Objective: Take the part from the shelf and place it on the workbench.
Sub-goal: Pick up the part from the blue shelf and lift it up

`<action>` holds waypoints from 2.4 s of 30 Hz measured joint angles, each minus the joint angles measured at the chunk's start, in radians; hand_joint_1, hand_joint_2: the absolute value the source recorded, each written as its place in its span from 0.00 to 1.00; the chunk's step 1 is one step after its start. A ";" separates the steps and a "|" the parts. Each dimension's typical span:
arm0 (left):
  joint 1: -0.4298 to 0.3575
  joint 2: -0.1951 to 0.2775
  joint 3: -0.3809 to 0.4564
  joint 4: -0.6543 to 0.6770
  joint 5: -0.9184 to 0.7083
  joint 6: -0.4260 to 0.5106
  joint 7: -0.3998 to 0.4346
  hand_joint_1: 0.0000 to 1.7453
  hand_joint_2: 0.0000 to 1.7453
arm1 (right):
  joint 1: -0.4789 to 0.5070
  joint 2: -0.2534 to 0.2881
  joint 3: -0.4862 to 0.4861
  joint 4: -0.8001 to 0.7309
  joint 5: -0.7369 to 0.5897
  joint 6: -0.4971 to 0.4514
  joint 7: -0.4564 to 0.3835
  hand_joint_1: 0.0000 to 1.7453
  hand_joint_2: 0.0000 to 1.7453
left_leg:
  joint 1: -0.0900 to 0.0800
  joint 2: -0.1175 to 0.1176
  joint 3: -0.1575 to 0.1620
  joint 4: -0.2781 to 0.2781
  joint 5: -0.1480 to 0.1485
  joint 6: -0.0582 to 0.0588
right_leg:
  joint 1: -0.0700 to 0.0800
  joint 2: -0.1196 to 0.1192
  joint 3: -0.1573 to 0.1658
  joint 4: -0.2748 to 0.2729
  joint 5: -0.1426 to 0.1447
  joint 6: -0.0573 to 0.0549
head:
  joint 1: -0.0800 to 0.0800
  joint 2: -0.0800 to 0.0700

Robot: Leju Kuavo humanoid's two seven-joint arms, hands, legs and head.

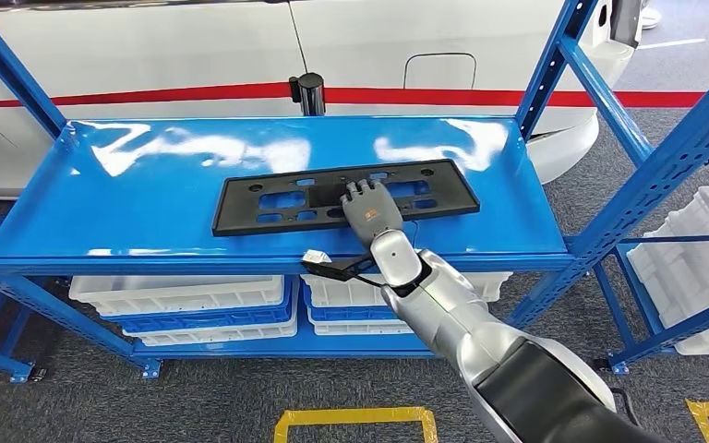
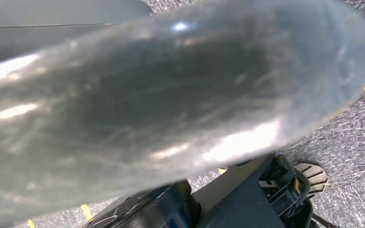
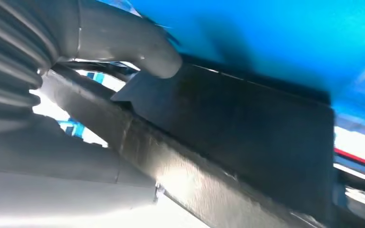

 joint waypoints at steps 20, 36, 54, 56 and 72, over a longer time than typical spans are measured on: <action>-0.005 -0.005 0.020 0.000 -0.025 0.002 -0.006 0.00 0.00 | 0.003 0.011 0.075 0.003 -0.017 -0.046 -0.056 0.94 1.00 | 0.000 0.000 0.000 0.000 0.000 0.000 | 0.000 0.000 0.000 0.000 0.000 0.000 | 0.000 0.000; -0.004 -0.007 0.037 0.000 -0.048 0.010 -0.001 0.00 1.00 | 0.007 0.009 -0.052 -0.085 -0.238 -0.228 -0.206 1.00 1.00 | 0.000 -0.001 -0.003 0.000 0.000 0.000 | 0.000 0.000 -0.002 0.000 0.000 0.000 | 0.000 0.000; 0.023 -0.008 0.124 0.000 -0.040 0.030 -0.031 0.00 1.00 | 0.115 -0.020 -0.192 -0.874 -1.036 -0.074 -0.496 1.00 1.00 | 0.000 -0.001 -0.007 0.000 0.000 0.000 | 0.000 0.000 -0.007 0.000 0.000 0.000 | 0.000 0.000; 0.024 -0.008 0.127 0.000 -0.039 0.030 -0.031 0.00 1.00 | 0.122 -0.024 -0.192 -0.910 -1.039 -0.070 -0.498 1.00 1.00 | 0.000 -0.001 -0.007 0.000 0.000 0.000 | 0.000 0.000 -0.007 0.000 0.000 0.000 | 0.000 0.000; 0.027 -0.008 0.140 0.000 -0.032 0.033 -0.044 0.00 1.00 | 0.152 -0.042 -0.193 -1.014 -1.233 0.004 -0.548 1.00 1.00 | 0.000 -0.001 -0.007 0.000 0.000 0.000 | 0.000 -0.001 -0.007 0.000 0.000 0.000 | 0.000 0.000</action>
